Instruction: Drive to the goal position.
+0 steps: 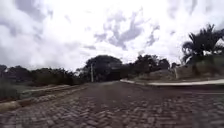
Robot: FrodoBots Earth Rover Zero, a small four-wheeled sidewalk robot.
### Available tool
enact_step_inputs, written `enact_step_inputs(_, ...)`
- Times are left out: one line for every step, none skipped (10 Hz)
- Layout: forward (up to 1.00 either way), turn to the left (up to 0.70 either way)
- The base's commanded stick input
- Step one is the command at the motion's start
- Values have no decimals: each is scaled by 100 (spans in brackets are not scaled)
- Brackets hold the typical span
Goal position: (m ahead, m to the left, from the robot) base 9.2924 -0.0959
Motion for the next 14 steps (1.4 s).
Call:
enact_step_inputs(85,0)
enact_step_inputs(85,0)
enact_step_inputs(85,0)
enact_step_inputs(85,0)
enact_step_inputs(85,0)
enact_step_inputs(85,0)
enact_step_inputs(85,0)
enact_step_inputs(85,0)
enact_step_inputs(85,0)
enact_step_inputs(85,0)
enact_step_inputs(85,0)
enact_step_inputs(85,0)
enact_step_inputs(85,0)
enact_step_inputs(85,0)
